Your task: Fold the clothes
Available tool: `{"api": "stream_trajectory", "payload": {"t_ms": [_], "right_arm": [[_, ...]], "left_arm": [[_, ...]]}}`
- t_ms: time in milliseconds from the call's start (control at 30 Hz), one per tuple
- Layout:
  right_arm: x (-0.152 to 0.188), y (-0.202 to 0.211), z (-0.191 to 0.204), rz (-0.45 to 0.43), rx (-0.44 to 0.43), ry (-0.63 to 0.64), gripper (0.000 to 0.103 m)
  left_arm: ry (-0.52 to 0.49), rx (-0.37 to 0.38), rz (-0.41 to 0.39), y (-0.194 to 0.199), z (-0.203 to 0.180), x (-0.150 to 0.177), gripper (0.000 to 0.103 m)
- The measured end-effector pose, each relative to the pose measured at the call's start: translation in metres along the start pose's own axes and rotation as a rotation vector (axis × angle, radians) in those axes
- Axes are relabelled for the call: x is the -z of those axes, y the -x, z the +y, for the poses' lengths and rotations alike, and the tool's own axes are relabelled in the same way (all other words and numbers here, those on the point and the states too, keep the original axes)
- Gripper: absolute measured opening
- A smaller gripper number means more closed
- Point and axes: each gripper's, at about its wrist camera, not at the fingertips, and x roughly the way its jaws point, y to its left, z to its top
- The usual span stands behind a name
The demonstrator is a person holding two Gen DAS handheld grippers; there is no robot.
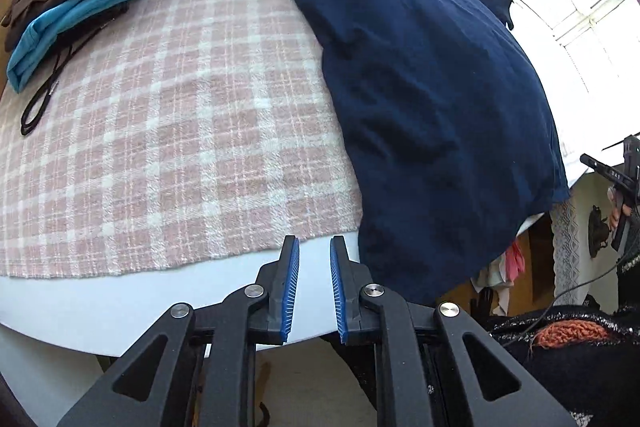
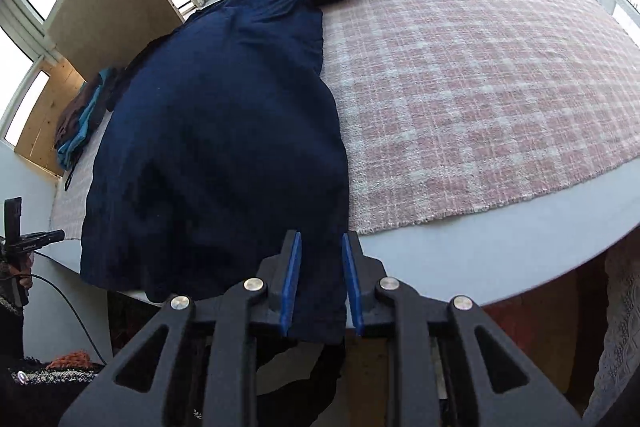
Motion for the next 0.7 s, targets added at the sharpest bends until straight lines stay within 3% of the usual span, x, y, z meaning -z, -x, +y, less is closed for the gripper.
{"api": "stream_trajectory", "payload": {"t_ms": [100,267,367,433,467,700], "right_arm": [[0.006,-0.009,-0.012,0.027,0.054,0.01,0.022],[0.014,-0.015,-0.021,0.034,0.018,-0.012,0.023],[0.018,-0.014,-0.013,0.027,0.004,0.04,0.031],[0.021,-0.015,-0.007,0.033,0.007,0.073,0.035],[0.023,-0.016,-0.004,0.036,0.009,0.09,0.035],[0.041,-0.027,0.01,0.074,0.021,0.161,0.036]], "left_arm": [[-0.024,0.02,0.029,-0.016,-0.018,0.014,0.027],[-0.075,-0.075,0.085,-0.042,-0.048,0.023,0.027],[-0.124,-0.127,0.096,-0.051,-0.061,0.026,0.027],[-0.155,-0.155,0.096,-0.053,-0.067,0.026,0.021],[-0.161,-0.159,0.096,-0.054,-0.068,0.025,0.005],[-0.148,-0.144,0.093,-0.051,-0.068,0.026,0.003]]}}
